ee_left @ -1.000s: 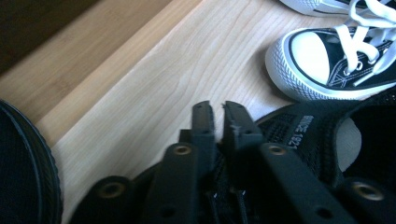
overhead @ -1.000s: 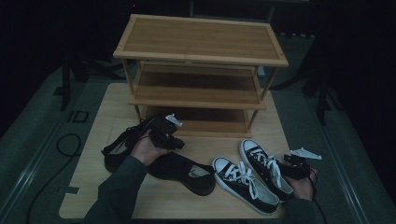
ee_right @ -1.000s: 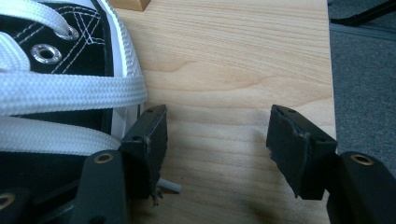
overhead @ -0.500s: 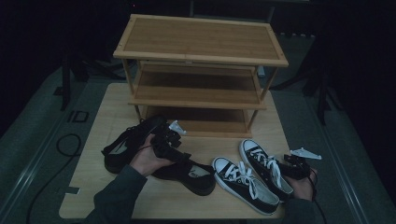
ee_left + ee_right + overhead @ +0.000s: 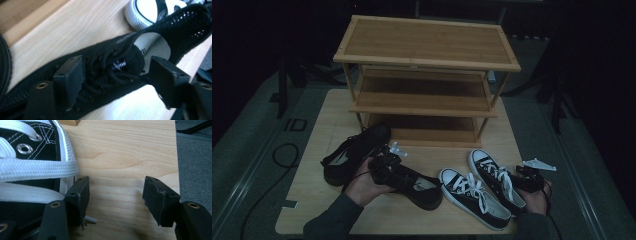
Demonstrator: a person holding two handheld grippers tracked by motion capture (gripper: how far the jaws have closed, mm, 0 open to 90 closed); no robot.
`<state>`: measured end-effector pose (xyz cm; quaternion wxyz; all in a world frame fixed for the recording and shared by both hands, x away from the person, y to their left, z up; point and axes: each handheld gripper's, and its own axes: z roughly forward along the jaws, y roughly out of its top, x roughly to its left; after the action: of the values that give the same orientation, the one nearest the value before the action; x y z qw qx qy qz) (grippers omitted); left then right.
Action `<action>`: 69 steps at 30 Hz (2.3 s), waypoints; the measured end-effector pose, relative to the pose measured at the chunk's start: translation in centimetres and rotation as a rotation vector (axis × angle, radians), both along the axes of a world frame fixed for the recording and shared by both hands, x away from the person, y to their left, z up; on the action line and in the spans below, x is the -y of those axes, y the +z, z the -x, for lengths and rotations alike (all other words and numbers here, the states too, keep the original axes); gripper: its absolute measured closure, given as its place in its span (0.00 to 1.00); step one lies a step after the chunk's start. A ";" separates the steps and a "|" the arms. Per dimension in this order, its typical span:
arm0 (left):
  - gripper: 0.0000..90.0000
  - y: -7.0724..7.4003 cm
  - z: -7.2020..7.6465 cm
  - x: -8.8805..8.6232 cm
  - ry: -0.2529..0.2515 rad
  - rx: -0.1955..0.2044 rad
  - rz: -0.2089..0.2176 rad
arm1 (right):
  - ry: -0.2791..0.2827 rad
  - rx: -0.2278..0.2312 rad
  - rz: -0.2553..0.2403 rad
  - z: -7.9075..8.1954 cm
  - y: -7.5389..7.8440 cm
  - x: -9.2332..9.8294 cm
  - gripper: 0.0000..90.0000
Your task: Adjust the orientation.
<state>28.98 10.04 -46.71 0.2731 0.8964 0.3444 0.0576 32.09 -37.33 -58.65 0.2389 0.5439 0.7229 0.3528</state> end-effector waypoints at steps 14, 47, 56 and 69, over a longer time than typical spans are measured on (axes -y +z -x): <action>0.61 0.2 1.1 -1.8 0.007 -0.032 -0.028 | -0.001 0.000 0.000 0.0 0.0 0.0 0.42; 0.96 1.6 -2.0 -4.9 -0.036 0.026 -0.048 | -0.002 0.000 0.000 0.0 0.0 0.0 0.42; 0.96 1.5 -2.6 -7.0 0.029 0.044 -0.041 | -0.005 0.000 0.001 0.0 0.0 0.0 0.42; 0.96 1.5 -3.4 -8.3 0.078 0.061 -0.031 | -0.005 0.000 0.000 0.0 0.0 0.0 0.42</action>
<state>32.38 18.38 -45.22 0.2673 0.8843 0.3694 0.1009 32.06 -37.30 -58.65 0.2399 0.5456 0.7215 0.3524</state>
